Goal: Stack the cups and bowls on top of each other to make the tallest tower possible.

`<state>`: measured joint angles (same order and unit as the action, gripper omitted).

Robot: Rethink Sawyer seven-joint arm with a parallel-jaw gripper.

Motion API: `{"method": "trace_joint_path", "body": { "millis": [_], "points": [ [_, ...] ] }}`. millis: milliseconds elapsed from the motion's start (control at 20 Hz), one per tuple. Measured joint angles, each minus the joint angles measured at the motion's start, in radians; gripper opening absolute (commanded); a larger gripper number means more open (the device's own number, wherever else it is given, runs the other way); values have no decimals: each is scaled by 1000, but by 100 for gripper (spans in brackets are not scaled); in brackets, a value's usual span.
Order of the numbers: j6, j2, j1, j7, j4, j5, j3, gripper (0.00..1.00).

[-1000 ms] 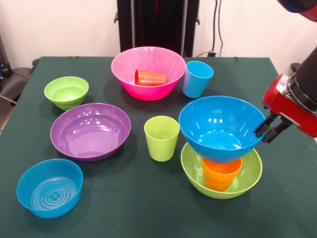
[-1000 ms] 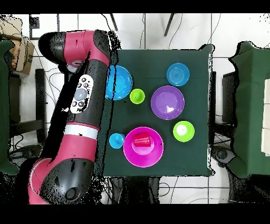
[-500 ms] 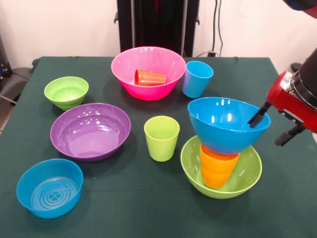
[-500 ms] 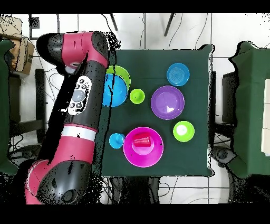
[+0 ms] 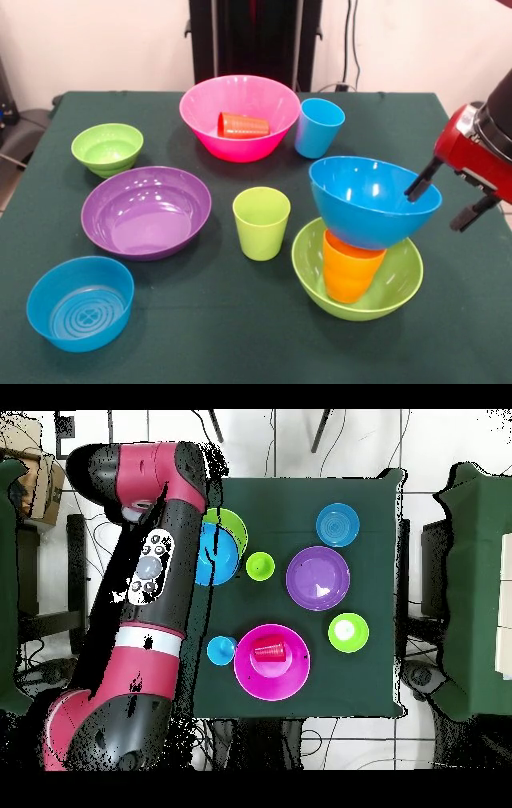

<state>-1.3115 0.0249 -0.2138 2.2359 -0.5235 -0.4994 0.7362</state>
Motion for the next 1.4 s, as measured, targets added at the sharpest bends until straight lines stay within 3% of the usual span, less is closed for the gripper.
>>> {"method": "trace_joint_path", "body": {
  "millis": [950, 1400],
  "points": [
    [3, -2, 0, 0, -3, 0, -7, 100],
    [95, -3, 4, 0, -15, 0, -40, 100]
  ]
}}
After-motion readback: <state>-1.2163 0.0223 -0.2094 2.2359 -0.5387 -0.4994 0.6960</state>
